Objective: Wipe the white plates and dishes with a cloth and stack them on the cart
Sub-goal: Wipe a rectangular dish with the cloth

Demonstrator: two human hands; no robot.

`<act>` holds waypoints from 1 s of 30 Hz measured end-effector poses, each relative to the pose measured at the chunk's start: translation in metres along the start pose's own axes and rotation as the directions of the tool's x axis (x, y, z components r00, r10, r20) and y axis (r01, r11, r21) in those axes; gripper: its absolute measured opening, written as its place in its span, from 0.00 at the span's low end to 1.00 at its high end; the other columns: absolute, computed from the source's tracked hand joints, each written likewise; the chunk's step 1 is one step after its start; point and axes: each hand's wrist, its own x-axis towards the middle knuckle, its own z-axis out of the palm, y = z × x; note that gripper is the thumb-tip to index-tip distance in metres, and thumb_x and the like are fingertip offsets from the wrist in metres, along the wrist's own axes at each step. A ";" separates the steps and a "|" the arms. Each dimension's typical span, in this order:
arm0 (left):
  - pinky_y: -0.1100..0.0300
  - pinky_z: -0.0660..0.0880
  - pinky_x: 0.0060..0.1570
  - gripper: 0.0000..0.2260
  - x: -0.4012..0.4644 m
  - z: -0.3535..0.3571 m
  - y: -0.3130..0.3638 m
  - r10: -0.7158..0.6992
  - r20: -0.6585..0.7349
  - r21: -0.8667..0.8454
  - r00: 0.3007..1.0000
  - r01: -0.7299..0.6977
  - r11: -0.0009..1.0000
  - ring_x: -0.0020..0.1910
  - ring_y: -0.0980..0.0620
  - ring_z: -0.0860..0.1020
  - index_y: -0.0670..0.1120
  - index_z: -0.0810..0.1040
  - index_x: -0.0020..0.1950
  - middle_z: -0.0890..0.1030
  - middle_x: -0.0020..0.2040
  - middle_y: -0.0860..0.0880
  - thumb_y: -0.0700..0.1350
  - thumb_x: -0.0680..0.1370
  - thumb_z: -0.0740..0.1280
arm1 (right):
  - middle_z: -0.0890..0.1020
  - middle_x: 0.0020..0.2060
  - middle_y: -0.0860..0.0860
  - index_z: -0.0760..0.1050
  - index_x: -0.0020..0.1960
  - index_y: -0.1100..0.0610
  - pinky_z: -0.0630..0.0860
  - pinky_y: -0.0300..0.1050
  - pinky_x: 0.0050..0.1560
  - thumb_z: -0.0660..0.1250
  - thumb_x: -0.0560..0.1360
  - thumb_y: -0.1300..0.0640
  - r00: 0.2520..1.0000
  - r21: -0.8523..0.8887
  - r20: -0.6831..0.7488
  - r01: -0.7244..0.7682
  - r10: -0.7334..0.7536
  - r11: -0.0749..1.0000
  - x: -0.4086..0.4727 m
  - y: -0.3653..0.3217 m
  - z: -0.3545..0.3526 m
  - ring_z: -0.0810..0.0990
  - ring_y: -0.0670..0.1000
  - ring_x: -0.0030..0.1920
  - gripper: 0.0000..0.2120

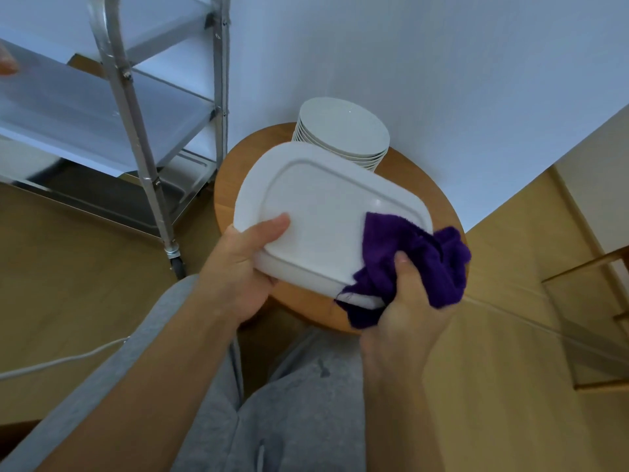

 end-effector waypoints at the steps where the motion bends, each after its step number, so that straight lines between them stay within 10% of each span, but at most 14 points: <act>1: 0.54 0.81 0.40 0.16 0.000 -0.007 0.006 -0.047 0.061 -0.001 0.997 0.047 0.999 0.45 0.49 0.83 0.49 0.85 0.44 0.85 0.44 0.49 0.49 0.58 0.78 | 0.82 0.52 0.54 0.72 0.65 0.55 0.80 0.55 0.48 0.74 0.60 0.59 0.997 -0.020 0.083 0.004 -0.002 1.000 0.008 -0.009 -0.001 0.82 0.55 0.50 0.33; 5: 0.50 0.78 0.51 0.33 0.002 -0.026 0.020 -0.409 0.199 0.173 0.891 0.378 0.909 0.55 0.41 0.80 0.47 0.82 0.56 0.82 0.56 0.42 0.69 0.63 0.66 | 0.82 0.45 0.54 0.70 0.64 0.63 0.78 0.43 0.37 0.71 0.60 0.64 0.926 -0.266 0.370 0.026 0.077 0.964 0.042 -0.043 -0.010 0.83 0.52 0.42 0.32; 9: 0.53 0.81 0.40 0.17 0.000 -0.022 0.006 -0.596 0.132 0.248 0.792 0.556 0.794 0.44 0.45 0.83 0.47 0.85 0.50 0.84 0.47 0.43 0.57 0.71 0.66 | 0.82 0.50 0.51 0.72 0.63 0.53 0.79 0.41 0.39 0.75 0.56 0.58 0.873 -0.478 0.471 0.132 0.126 0.868 0.057 -0.053 -0.005 0.83 0.51 0.48 0.35; 15: 0.54 0.81 0.43 0.20 -0.003 -0.024 0.005 -0.517 0.355 0.160 0.779 0.494 0.855 0.45 0.47 0.83 0.46 0.83 0.54 0.84 0.48 0.43 0.51 0.65 0.76 | 0.76 0.60 0.39 0.71 0.59 0.36 0.75 0.41 0.57 0.73 0.61 0.52 0.664 -0.459 0.748 0.541 -0.023 0.705 0.052 -0.062 0.003 0.74 0.42 0.62 0.29; 19: 0.53 0.81 0.40 0.19 -0.004 -0.022 -0.001 -0.501 0.219 0.112 0.837 0.489 0.865 0.43 0.45 0.83 0.43 0.79 0.57 0.84 0.47 0.41 0.51 0.70 0.71 | 0.59 0.73 0.40 0.65 0.67 0.39 0.51 0.55 0.74 0.71 0.64 0.47 0.539 -0.533 0.836 0.752 0.105 0.388 0.049 -0.054 0.011 0.52 0.48 0.75 0.32; 24: 0.58 0.80 0.37 0.16 -0.004 -0.004 -0.011 -0.359 0.141 -0.007 0.923 0.363 0.932 0.40 0.50 0.83 0.44 0.83 0.50 0.84 0.44 0.45 0.50 0.74 0.59 | 0.54 0.72 0.36 0.59 0.66 0.34 0.41 0.62 0.73 0.69 0.67 0.44 0.430 -0.455 0.889 0.803 0.155 0.385 0.012 -0.021 0.016 0.41 0.43 0.75 0.31; 30: 0.58 0.80 0.35 0.16 -0.008 -0.011 -0.008 -0.178 -0.150 0.020 0.973 0.183 0.983 0.44 0.49 0.84 0.48 0.80 0.52 0.85 0.46 0.47 0.57 0.73 0.62 | 0.65 0.72 0.49 0.65 0.68 0.46 0.53 0.71 0.69 0.63 0.69 0.44 0.499 -0.432 0.861 0.820 -0.098 0.375 -0.042 0.030 0.019 0.50 0.55 0.75 0.28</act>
